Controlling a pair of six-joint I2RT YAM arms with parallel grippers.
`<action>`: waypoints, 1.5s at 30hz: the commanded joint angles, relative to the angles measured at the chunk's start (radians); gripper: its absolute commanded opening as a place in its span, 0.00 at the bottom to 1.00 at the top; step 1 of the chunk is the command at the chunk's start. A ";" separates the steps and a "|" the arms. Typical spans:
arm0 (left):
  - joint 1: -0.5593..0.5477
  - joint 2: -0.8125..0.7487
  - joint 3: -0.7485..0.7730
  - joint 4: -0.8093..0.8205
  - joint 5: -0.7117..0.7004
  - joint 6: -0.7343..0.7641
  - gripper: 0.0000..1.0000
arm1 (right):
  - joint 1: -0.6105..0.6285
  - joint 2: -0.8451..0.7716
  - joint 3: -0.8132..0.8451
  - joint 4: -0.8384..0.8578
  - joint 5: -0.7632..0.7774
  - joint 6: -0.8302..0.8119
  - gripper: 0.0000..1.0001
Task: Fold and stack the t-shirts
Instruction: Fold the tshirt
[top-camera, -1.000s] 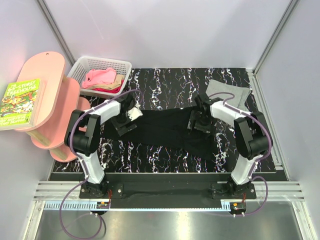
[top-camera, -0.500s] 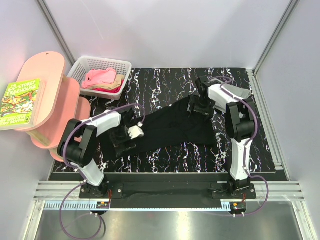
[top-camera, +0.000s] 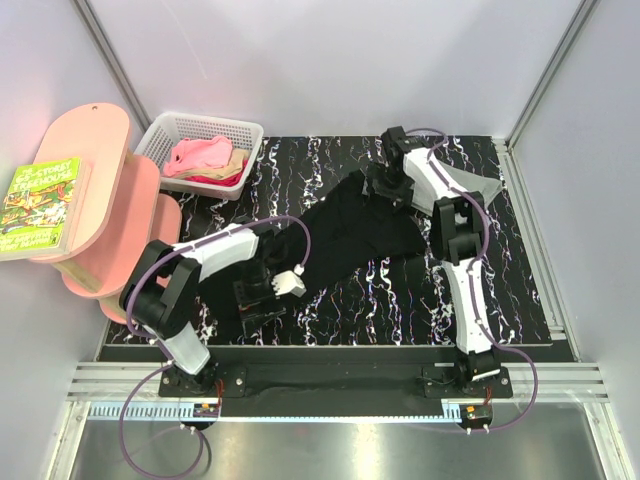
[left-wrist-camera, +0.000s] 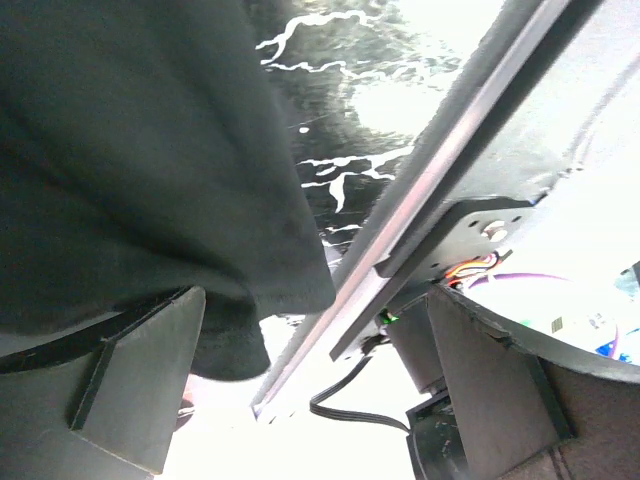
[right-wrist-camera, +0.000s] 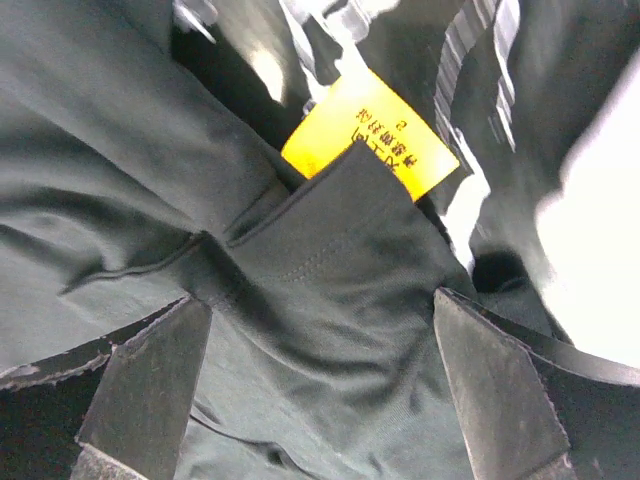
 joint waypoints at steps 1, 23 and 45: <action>-0.002 -0.030 0.016 -0.039 0.038 -0.003 0.99 | -0.004 0.098 0.253 -0.060 -0.051 -0.050 1.00; 0.245 -0.151 0.266 0.047 -0.051 -0.071 0.99 | 0.023 -0.161 0.132 -0.126 0.101 -0.080 1.00; 0.084 -0.087 0.044 0.072 0.050 -0.063 0.99 | 0.025 -0.081 -0.080 -0.021 0.159 -0.111 0.88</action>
